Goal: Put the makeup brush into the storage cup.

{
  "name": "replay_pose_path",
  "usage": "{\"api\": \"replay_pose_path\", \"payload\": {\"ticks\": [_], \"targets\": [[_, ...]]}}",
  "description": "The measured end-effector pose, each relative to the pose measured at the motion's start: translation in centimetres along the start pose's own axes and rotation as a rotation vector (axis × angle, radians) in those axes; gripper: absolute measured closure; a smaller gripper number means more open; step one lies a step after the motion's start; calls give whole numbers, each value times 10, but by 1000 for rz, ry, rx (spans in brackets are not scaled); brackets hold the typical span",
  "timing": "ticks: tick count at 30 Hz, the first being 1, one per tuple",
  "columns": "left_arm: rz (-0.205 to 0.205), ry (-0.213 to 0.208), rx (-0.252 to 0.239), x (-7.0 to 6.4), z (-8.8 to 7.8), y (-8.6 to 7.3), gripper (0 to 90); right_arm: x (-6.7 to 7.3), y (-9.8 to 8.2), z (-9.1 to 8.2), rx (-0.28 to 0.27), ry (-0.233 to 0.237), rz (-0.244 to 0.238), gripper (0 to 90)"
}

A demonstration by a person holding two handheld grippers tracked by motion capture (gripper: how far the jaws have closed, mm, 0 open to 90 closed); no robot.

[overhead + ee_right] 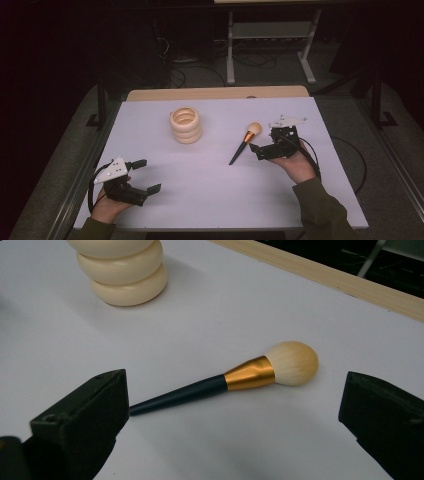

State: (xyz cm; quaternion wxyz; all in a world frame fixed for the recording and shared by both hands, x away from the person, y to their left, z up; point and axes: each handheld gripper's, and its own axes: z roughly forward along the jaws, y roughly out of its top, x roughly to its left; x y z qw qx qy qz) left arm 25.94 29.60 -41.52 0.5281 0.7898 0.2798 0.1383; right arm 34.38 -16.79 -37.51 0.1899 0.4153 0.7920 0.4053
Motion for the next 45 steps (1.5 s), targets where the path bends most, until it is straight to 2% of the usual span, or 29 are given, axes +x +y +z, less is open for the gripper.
{"api": "replay_pose_path", "payload": {"ticks": [13,20,26,29,41,45], "targets": [[6,-1,8,0,0,0,0,3,13,18,25,9,2,0],[-4,-2,-3,-1,1,0,0,3,17,29,41,5,36,0],[-8,0,-8,-2,1,1,0,4,21,37,62,-3,43,0],[-7,0,-6,-2,1,1,0,4,22,41,80,5,65,0],[-1,-4,-10,-3,2,2,0,7,27,65,158,4,53,0],[0,-6,-9,-3,2,2,0,9,29,70,189,9,67,0]]}}
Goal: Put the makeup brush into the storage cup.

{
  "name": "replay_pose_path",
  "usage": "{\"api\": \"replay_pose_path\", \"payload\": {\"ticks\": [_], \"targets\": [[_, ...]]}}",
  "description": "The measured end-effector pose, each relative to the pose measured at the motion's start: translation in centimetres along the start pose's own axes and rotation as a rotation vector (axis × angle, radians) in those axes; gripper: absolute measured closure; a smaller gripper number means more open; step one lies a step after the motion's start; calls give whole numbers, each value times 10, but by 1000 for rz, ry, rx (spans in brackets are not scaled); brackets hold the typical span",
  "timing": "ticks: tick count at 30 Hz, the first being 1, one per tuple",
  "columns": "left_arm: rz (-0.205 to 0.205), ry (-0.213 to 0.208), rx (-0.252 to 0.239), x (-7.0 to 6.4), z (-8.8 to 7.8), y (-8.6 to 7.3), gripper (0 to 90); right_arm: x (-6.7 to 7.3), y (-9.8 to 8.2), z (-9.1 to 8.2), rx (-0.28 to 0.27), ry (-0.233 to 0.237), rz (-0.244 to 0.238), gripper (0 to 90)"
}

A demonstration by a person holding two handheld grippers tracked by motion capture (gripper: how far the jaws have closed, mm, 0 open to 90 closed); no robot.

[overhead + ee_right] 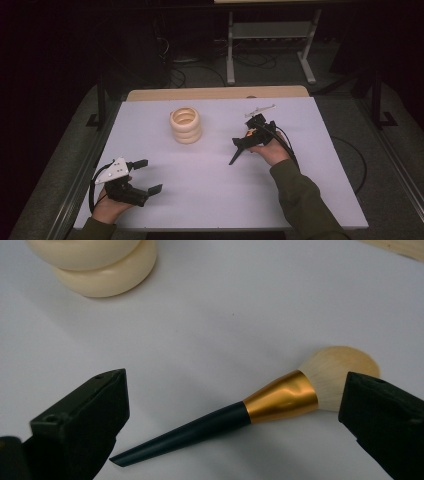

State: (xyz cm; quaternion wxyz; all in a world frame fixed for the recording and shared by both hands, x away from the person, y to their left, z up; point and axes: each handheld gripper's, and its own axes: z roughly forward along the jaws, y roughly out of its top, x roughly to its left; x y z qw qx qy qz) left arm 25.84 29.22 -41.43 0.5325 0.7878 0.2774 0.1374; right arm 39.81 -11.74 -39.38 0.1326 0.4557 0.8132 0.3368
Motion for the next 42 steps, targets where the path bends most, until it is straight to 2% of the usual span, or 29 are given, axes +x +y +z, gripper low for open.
{"api": "replay_pose_path", "payload": {"ticks": [4,13,25,27,29,34,36,42], "targets": [[-2,0,-1,0,0,0,0,0,0,5,35,2,20,0],[0,-4,0,0,1,0,0,-6,0,11,68,-12,25,0],[-3,-3,-3,0,1,0,0,-7,1,17,101,-15,47,71],[-3,-3,-3,0,1,0,0,-6,1,18,113,-13,51,110],[-2,-2,-2,1,1,0,0,-6,1,20,109,-21,42,120],[-2,-3,-1,1,0,0,0,-6,0,25,125,-26,50,129],[-6,-4,0,1,1,0,0,-6,0,25,135,-29,74,137],[-7,-6,0,1,1,0,0,-7,-1,27,150,-53,71,168]]}}
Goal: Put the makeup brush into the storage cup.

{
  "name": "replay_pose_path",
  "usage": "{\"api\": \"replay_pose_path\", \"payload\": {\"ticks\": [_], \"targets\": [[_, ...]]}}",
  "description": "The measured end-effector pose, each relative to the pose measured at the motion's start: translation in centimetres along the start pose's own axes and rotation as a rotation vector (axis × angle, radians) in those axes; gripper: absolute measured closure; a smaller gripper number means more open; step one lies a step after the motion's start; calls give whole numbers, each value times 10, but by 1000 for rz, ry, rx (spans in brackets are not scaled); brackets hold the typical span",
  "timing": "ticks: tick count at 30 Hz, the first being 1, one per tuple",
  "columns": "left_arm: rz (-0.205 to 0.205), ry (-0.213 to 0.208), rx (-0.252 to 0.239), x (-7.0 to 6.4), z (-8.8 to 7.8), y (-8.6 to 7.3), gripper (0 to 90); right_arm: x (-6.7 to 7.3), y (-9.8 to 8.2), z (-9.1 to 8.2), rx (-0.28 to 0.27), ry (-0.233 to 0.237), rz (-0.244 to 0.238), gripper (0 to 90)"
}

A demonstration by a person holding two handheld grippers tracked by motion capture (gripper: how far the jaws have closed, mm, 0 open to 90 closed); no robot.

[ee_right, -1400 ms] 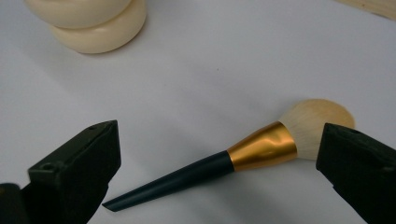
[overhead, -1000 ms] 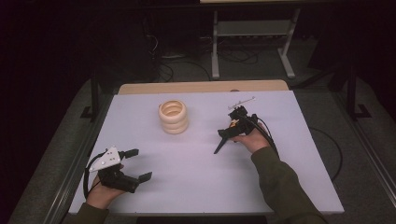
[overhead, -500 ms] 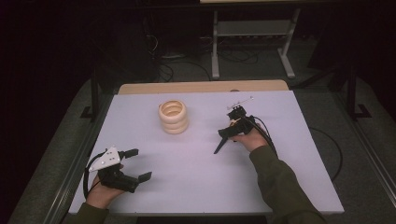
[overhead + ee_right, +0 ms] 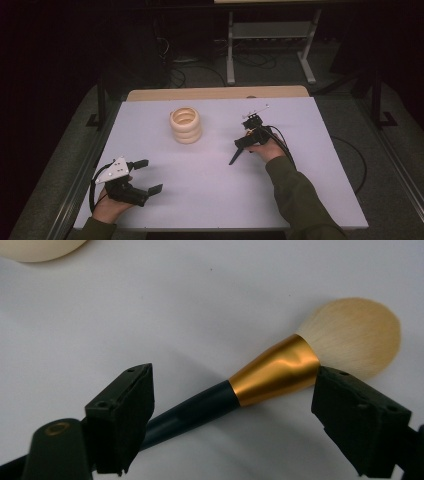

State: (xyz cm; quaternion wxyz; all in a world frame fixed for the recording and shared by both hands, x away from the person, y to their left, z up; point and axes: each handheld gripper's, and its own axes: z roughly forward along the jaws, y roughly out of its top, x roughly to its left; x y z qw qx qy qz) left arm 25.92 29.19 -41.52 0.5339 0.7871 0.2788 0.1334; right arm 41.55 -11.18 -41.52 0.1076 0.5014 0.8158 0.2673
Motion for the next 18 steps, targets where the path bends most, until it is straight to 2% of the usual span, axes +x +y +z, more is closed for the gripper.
{"api": "replay_pose_path", "payload": {"ticks": [8,18], "targets": [[-3,1,-2,0,0,0,0,2,0,3,17,-16,33,206],[-2,0,-1,0,0,0,0,1,0,8,32,-26,41,221]]}}
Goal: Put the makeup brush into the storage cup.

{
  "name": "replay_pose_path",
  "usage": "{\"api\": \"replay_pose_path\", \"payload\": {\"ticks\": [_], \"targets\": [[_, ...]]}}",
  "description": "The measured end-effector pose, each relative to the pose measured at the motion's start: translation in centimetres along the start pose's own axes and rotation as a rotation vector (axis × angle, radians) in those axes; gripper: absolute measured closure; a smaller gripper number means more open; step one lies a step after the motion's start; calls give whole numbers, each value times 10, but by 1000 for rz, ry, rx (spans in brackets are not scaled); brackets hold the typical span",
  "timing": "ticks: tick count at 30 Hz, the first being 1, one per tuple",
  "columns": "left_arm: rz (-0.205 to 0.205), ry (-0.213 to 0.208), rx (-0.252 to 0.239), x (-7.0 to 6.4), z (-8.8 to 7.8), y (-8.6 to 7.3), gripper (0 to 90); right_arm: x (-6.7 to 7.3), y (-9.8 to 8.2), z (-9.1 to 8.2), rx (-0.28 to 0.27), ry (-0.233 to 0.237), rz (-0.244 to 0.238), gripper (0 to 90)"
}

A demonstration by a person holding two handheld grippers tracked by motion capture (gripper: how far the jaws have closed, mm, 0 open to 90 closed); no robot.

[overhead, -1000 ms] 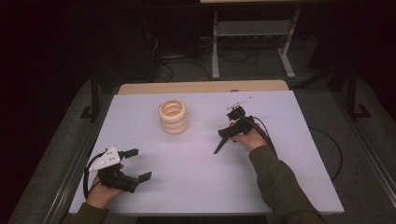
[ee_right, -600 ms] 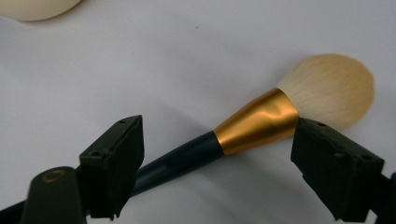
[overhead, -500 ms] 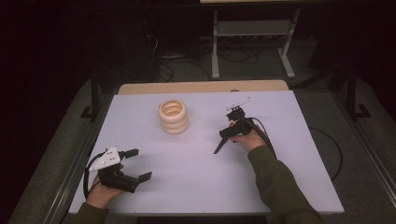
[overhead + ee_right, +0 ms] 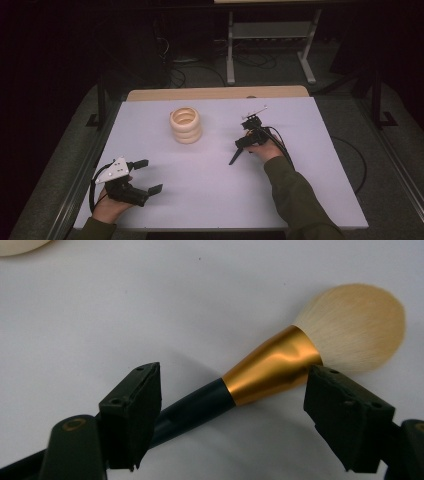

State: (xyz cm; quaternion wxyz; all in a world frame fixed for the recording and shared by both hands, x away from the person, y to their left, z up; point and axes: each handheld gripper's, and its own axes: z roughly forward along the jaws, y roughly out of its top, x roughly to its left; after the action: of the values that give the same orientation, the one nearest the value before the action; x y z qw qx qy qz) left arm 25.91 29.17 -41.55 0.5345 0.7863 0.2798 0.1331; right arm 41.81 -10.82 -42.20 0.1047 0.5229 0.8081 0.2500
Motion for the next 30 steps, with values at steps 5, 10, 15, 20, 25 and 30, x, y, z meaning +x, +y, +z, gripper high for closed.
{"api": "replay_pose_path", "payload": {"ticks": [5,10,15,20,25,30], "targets": [[2,-1,0,0,0,0,0,1,0,3,10,-11,-3,225],[-1,-1,-1,0,0,0,0,0,0,3,18,-22,4,235],[0,0,-1,0,0,0,0,-1,0,4,21,-26,10,236],[2,-1,0,0,0,0,0,-2,0,5,29,-28,11,270],[7,1,2,1,-1,1,0,-3,0,5,36,-31,12,308],[3,1,2,0,-1,1,0,-6,0,5,45,-28,18,369]]}}
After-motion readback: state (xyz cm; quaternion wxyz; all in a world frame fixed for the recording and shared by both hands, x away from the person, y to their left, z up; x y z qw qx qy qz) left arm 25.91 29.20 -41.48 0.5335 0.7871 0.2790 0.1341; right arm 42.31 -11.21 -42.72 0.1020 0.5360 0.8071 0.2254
